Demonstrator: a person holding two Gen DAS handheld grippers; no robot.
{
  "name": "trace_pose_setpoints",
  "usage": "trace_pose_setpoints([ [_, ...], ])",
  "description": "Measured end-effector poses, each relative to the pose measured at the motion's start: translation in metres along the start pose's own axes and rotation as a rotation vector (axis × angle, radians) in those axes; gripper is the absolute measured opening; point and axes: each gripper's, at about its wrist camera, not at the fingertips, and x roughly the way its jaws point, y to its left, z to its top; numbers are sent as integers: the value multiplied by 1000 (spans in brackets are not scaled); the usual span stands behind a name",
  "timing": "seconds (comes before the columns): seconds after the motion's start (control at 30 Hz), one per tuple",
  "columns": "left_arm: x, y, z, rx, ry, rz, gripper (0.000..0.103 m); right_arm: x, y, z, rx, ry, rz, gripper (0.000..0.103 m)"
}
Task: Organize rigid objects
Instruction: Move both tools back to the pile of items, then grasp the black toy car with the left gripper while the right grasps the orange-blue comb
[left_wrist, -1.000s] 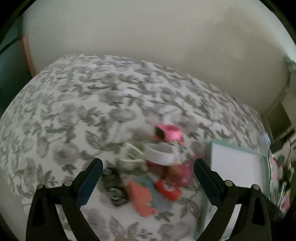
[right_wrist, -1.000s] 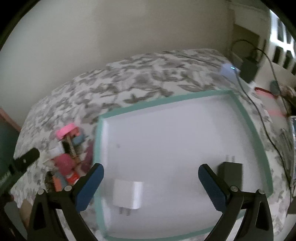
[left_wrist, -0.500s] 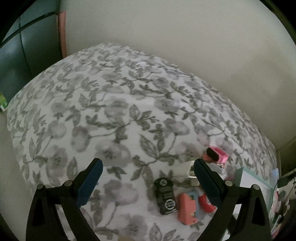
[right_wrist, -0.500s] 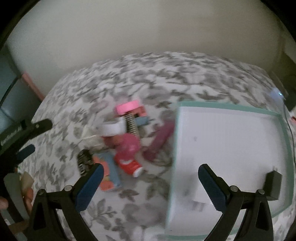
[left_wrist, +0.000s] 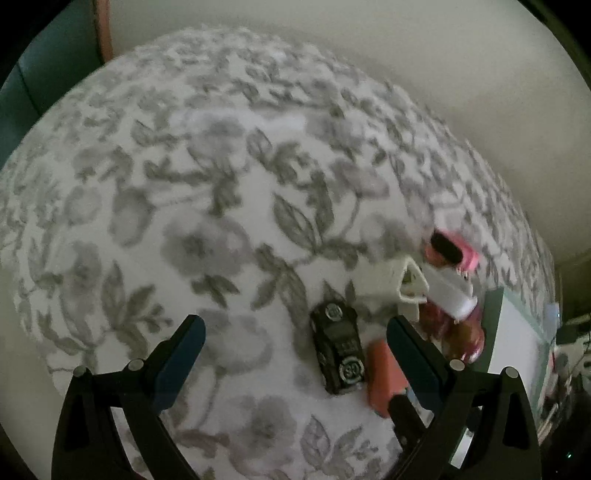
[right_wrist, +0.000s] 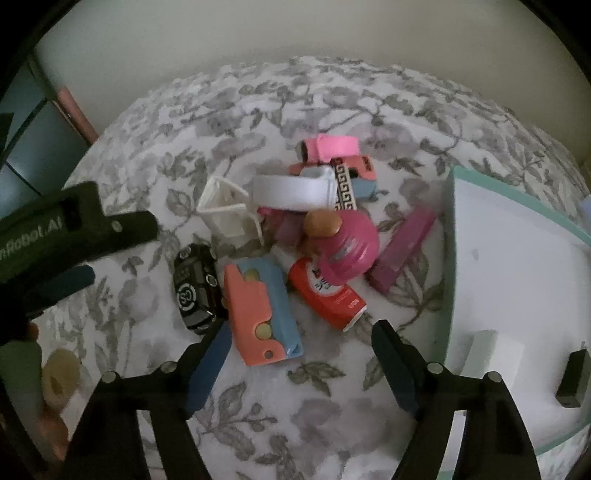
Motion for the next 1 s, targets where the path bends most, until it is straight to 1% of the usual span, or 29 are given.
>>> trace_pose_setpoints([
  [0.07, 7, -4, -2, 14, 28, 2, 99, 5, 0, 0, 3, 14, -2, 75],
  [0.17, 19, -8, -4, 24, 69, 20, 98, 10, 3, 0, 0, 23, -1, 73],
  [0.23, 25, -9, -4, 24, 85, 25, 98, 12, 6, 2, -11, 22, -11, 73],
  [0.33, 31, -12, -6, 44, 98, 54, 95, 15, 7, 4, -11, 24, -10, 72],
  [0.37, 32, -13, -6, 50, 101, 60, 88, 15, 8, 4, -12, 25, -9, 70],
  [0.47, 36, -19, -7, 66, 114, 44, 77, 16, 13, 5, -32, 24, -18, 67],
  [0.6, 38, -31, -8, 103, 115, 33, 66, 17, 17, 6, -37, 31, -4, 61],
  [0.67, 38, -36, -9, 113, 118, 20, 57, 16, 19, 6, -49, 34, -7, 58],
  [0.77, 39, -43, -10, 122, 125, 1, 50, 17, 21, 5, -58, 38, -8, 57],
  [0.9, 46, -47, -11, 128, 143, -22, 45, 20, 19, 6, -53, 42, -2, 57],
  [0.93, 48, -48, -11, 128, 143, -29, 41, 21, 19, 6, -53, 42, 0, 57],
  [1.0, 47, -46, -12, 123, 146, -46, 39, 21, 19, 6, -54, 44, 4, 56],
])
